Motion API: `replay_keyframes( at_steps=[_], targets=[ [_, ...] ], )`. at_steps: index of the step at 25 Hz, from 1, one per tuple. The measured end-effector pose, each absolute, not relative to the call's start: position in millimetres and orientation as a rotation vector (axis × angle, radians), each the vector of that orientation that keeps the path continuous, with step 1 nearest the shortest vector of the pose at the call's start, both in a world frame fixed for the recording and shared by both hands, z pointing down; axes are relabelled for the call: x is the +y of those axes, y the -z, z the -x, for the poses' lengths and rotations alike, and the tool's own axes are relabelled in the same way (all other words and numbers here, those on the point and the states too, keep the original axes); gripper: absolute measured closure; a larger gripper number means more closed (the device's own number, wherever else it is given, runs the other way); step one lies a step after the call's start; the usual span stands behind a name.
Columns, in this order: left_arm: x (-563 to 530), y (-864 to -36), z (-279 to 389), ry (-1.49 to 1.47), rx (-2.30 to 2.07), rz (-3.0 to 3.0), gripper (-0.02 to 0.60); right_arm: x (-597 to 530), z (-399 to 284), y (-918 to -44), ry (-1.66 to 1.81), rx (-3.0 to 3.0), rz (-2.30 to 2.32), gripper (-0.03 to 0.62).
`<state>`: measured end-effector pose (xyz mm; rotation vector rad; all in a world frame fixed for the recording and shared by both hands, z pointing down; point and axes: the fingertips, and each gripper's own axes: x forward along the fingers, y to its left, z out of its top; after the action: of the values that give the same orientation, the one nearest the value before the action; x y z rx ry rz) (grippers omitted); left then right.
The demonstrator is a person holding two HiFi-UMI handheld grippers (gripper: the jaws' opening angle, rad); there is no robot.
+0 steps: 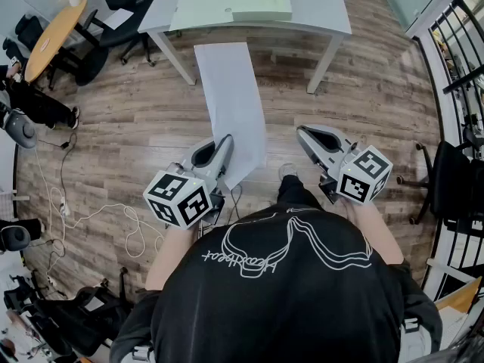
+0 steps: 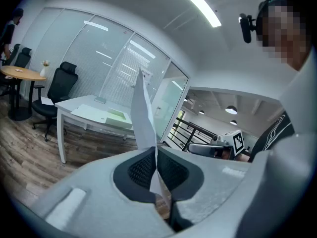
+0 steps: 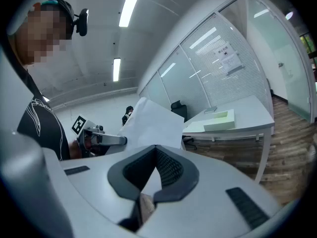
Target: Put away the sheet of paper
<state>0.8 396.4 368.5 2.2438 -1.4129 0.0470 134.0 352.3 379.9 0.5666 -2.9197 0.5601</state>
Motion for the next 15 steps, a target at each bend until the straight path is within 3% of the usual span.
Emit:
replay_keyframes(
  at_steps=[15],
  targets=[
    [386, -380, -10, -0.078, -1.364, -2.25, 0.571, 349, -139, -394, -0.658, -2.9, -0.568, 0.585]
  ],
)
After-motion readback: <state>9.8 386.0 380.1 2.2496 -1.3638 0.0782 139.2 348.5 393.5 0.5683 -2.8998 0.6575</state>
